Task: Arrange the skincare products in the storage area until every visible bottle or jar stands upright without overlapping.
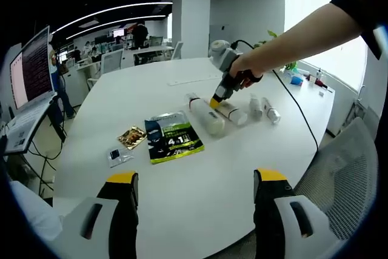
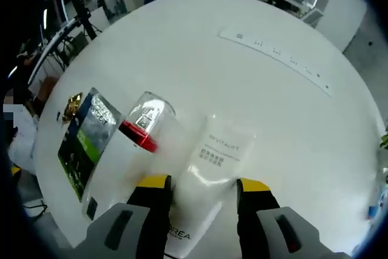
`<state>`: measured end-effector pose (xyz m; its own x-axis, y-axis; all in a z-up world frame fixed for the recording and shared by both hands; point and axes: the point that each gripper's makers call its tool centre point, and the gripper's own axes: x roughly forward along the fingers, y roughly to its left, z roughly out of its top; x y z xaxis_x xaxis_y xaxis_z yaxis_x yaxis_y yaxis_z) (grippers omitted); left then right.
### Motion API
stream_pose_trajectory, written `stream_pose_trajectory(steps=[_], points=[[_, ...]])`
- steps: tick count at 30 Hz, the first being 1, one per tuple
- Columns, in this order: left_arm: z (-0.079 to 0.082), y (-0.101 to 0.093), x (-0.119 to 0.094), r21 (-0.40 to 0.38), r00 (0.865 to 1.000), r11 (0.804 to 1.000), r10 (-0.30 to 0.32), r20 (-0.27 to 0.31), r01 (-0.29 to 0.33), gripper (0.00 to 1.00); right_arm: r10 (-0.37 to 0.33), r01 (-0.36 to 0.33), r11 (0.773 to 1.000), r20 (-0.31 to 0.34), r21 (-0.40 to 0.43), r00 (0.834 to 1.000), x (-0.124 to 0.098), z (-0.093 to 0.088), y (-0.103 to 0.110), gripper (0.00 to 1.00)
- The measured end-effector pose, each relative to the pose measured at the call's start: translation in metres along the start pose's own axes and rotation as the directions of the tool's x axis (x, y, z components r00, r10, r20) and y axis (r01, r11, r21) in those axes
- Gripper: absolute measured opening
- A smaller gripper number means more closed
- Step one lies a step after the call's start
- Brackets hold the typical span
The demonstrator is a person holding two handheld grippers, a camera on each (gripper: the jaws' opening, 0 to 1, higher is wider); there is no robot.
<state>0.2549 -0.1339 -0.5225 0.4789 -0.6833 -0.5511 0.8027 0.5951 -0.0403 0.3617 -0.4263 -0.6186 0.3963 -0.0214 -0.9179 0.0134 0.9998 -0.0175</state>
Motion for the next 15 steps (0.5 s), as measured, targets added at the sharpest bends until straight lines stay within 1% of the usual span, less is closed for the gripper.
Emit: stream_pose_trajectory(steps=[1,3,4,5,7,8,9,10,11,13,15], points=[[0.0,0.0,0.0,0.001,1.0,1.0,0.0,-0.001,0.0,0.71,0.0,0.001,1.0,0.022,-0.027,1.0,0.002,0.002,-0.003,0.36],[0.0,0.0,0.001,0.003,1.0,1.0,-0.001,-0.004,0.001,0.71,-0.011,0.01,1.0,0.052,0.018,0.999,0.013,0.009,-0.013,0.32],[0.0,-0.001,0.001,0.004,1.0,1.0,-0.001,-0.005,0.001,0.71,-0.021,0.017,0.999,0.067,0.046,0.998,0.004,0.006,-0.011,0.3],[0.0,0.0,0.001,0.004,1.0,1.0,0.0,-0.005,0.0,0.71,-0.021,0.017,0.998,0.071,0.059,0.997,0.0,0.004,-0.01,0.28],[-0.001,0.0,0.001,0.006,1.0,1.0,0.001,-0.008,-0.001,0.71,-0.017,0.013,0.999,0.078,0.051,0.997,0.006,0.006,-0.013,0.27],[-0.001,0.0,0.001,0.007,1.0,1.0,0.003,-0.008,-0.003,0.71,-0.016,0.011,0.999,0.088,0.053,0.996,0.006,0.006,-0.013,0.26],[-0.001,0.001,0.0,0.008,1.0,1.0,0.005,-0.008,-0.005,0.7,-0.012,0.006,0.998,0.099,0.057,0.995,0.011,0.009,-0.015,0.25],[-0.001,0.001,0.0,0.009,1.0,1.0,0.006,-0.008,-0.005,0.7,-0.013,0.007,0.998,0.103,0.061,0.995,0.009,0.008,-0.014,0.25],[-0.001,0.0,0.0,0.009,1.0,1.0,0.006,-0.009,-0.006,0.7,-0.011,0.005,0.998,0.106,0.057,0.994,0.003,0.006,-0.011,0.24],[-0.001,0.0,0.0,0.013,1.0,1.0,0.006,-0.012,-0.006,0.7,0.0,-0.002,1.0,0.109,0.012,0.994,0.004,0.009,-0.009,0.23],[-0.001,0.0,0.001,0.015,1.0,1.0,0.004,-0.011,-0.004,0.7,0.004,-0.004,1.0,0.119,-0.003,0.993,-0.003,0.008,-0.005,0.23]])
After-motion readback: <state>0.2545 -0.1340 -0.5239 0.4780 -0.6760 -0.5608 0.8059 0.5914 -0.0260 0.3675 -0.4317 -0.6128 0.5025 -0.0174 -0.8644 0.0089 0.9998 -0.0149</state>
